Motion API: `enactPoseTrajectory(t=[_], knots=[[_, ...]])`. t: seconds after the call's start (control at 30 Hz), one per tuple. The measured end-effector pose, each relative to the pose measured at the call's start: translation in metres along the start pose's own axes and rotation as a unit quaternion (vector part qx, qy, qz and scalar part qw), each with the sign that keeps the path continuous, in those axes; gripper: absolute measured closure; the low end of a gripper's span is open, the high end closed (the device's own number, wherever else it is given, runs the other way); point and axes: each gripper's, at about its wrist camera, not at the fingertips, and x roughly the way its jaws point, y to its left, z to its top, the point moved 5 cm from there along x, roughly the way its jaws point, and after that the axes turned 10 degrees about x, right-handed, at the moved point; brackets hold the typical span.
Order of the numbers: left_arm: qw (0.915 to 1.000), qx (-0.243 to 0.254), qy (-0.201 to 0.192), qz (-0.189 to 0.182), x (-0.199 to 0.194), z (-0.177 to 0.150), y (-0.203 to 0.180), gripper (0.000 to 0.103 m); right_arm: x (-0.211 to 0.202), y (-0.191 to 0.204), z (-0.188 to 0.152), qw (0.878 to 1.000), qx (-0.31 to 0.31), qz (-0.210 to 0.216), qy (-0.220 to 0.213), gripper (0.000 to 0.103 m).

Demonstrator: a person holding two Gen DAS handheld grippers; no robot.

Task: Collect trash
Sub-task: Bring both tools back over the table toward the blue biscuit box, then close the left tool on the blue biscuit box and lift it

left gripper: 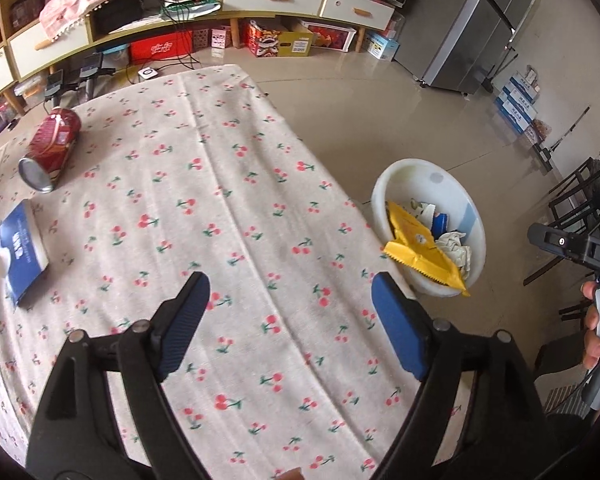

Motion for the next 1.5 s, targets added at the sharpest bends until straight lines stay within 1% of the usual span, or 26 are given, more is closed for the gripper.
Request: enactPoseTrajectory(t=[0.13, 0.23, 0.47, 0.63, 0.77, 0.87, 0.97, 1.03, 1.1, 1.13, 1.2, 1.23, 1.27, 1.3, 1.33, 1.5], knots=[[0.9995, -0.016, 0.001, 0.026, -0.015, -0.015, 0.033, 0.017, 0.0, 0.023, -0.007, 1.0, -0.021, 0.0, -0.001, 0.019], [0.9982, -0.026, 0.002, 0.054, -0.025, -0.026, 0.056, 0.016, 0.002, 0.042, -0.012, 0.999, -0.036, -0.001, 0.0, 0.019], [0.9927, -0.071, 0.02, 0.095, -0.033, -0.051, 0.11, 0.015, 0.013, 0.082, -0.026, 0.998, -0.067, -0.003, 0.009, 0.019], [0.9842, -0.133, 0.028, 0.113, -0.027, -0.065, 0.153, 0.015, 0.025, 0.111, -0.036, 0.996, -0.091, -0.007, 0.02, 0.019], [0.9722, -0.19, 0.011, 0.136, -0.018, -0.069, 0.186, 0.015, 0.036, 0.13, -0.042, 0.994, -0.107, -0.012, 0.03, 0.019], [0.9665, -0.212, -0.003, 0.145, -0.011, -0.065, 0.2, 0.015, 0.044, 0.143, -0.044, 0.993, -0.113, -0.011, 0.037, 0.019], [0.9637, -0.218, -0.018, 0.154, -0.005, -0.056, 0.206, 0.016, 0.049, 0.153, -0.046, 0.992, -0.12, -0.013, 0.04, 0.018], [0.9631, -0.22, -0.022, 0.153, 0.0, -0.049, 0.207, 0.018, 0.054, 0.158, -0.049, 0.991, -0.128, -0.017, 0.043, 0.018], [0.9633, -0.22, -0.016, 0.152, 0.007, -0.043, 0.206, 0.021, 0.06, 0.162, -0.051, 0.99, -0.134, -0.022, 0.047, 0.018], [0.9632, -0.219, -0.011, 0.156, 0.011, -0.041, 0.206, 0.024, 0.062, 0.163, -0.053, 0.989, -0.137, -0.024, 0.05, 0.018], [0.9616, -0.211, -0.004, 0.175, 0.015, -0.04, 0.206, 0.03, 0.068, 0.165, -0.055, 0.988, -0.141, -0.03, 0.056, 0.018], [0.9612, -0.206, -0.004, 0.183, 0.014, -0.039, 0.205, 0.035, 0.07, 0.166, -0.056, 0.988, -0.143, -0.032, 0.058, 0.018], [0.9603, -0.204, -0.001, 0.191, 0.014, -0.039, 0.206, 0.046, 0.07, 0.167, -0.056, 0.987, -0.144, -0.032, 0.059, 0.018], [0.9605, -0.202, -0.002, 0.191, 0.012, -0.04, 0.206, 0.052, 0.071, 0.169, -0.057, 0.987, -0.146, -0.032, 0.059, 0.018], [0.962, -0.203, -0.005, 0.183, 0.01, -0.04, 0.205, 0.052, 0.07, 0.171, -0.057, 0.987, -0.149, -0.033, 0.057, 0.018], [0.9659, -0.199, 0.006, 0.166, -0.004, -0.051, 0.206, 0.054, 0.07, 0.183, -0.057, 0.986, -0.152, -0.03, 0.054, 0.018]])
